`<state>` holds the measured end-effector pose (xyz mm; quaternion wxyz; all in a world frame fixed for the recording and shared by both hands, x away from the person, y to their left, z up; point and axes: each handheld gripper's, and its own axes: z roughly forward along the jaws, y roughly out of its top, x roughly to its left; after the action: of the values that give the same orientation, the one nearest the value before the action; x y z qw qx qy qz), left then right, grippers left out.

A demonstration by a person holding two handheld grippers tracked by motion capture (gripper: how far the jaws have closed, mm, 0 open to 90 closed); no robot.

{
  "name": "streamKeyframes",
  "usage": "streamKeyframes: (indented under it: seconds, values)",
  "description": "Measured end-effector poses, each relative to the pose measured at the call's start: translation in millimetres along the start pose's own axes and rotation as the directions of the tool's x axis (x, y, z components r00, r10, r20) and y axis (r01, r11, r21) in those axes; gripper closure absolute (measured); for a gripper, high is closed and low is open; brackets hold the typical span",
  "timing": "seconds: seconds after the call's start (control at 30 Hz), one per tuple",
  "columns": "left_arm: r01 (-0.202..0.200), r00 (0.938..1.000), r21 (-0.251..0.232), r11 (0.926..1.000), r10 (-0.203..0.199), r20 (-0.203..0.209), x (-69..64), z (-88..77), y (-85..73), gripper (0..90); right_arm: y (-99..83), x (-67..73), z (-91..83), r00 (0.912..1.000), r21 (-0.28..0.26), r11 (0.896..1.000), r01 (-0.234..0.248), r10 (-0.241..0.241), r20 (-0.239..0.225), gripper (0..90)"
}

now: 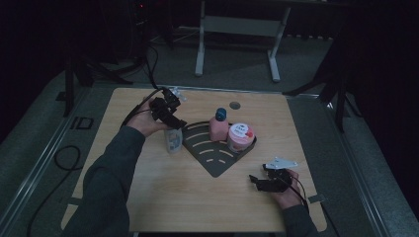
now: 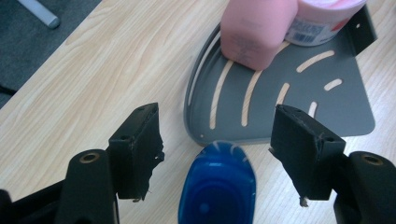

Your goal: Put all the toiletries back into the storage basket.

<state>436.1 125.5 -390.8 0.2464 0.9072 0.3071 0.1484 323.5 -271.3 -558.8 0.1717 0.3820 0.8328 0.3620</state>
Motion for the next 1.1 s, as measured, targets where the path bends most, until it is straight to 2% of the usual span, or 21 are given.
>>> streamKeyframes:
  seconds: [0.27, 0.37, 1.1]
  values:
    - [0.007, 0.9999, 0.023, 0.9997, -0.007, 0.008, 3.5, 0.8, -8.9, 32.2, 0.0, -0.1, 0.0, 1.0, 0.0, 1.0, 0.001, -0.001, 0.0, 26.0]
    - [-0.003, 1.0, 0.042, 0.9991, 0.003, 0.009, 4.2, 1.6, -10.7, 32.3, 0.0, -0.1, 0.0, 1.0, 0.0, 1.0, 0.001, -0.001, 0.0, 26.0]
    - [-0.012, 0.9995, 0.112, 0.9937, 0.008, 0.029, 7.5, 15.5, -14.0, 32.1, 0.0, -0.1, 0.0, 1.0, 0.0, 1.0, 0.001, -0.001, 0.0, 26.0]
